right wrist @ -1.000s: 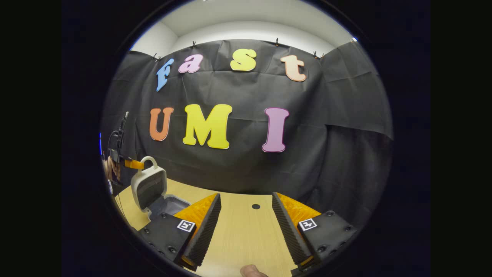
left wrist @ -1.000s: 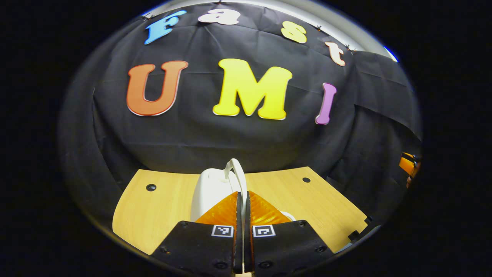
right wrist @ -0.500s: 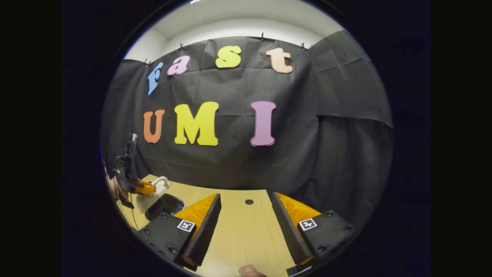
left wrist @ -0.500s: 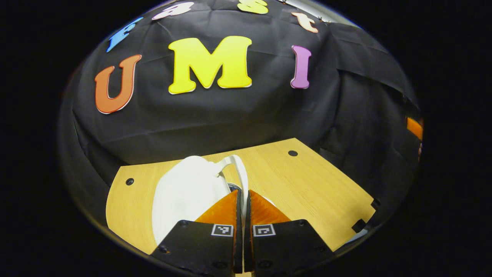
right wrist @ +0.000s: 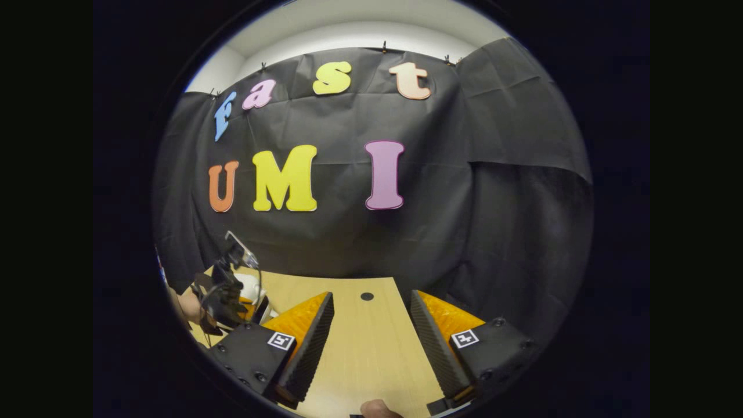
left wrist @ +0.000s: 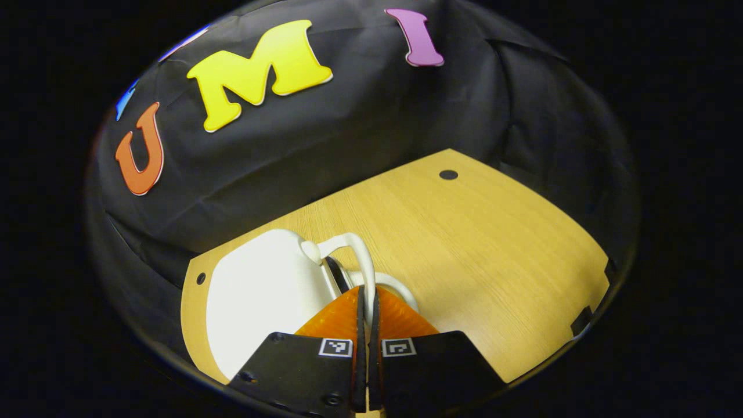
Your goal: First open the suitcase, pack the skin care products into it, and then close the suitcase.
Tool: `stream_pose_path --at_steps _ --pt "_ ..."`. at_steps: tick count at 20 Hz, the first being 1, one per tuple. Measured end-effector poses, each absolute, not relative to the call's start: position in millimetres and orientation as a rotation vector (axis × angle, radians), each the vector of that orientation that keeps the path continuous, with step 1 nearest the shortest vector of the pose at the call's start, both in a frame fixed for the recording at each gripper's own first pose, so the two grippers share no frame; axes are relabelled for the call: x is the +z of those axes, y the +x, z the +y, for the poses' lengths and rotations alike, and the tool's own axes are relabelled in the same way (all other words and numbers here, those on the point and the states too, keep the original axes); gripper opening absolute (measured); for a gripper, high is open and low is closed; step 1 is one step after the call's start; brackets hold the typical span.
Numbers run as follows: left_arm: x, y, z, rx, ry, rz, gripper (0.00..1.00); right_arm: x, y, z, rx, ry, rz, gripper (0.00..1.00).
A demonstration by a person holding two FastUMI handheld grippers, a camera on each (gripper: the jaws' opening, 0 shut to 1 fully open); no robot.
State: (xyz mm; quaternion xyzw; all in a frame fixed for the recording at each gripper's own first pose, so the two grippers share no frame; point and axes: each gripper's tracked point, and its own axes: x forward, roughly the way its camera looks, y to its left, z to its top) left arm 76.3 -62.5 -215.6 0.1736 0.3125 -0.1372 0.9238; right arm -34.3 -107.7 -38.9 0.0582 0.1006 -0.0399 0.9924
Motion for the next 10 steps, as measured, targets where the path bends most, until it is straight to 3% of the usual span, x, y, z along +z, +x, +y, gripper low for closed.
stream_pose_path --at_steps 7,10 --pt "-249 79 -79 -0.23 0.588 0.674 0.05 -51 -32 -122 -0.128 0.125 0.231 0.79" --pt "-253 79 -79 -0.234 0.589 0.694 0.1 -55 -26 -124 -0.139 0.139 0.245 0.79"
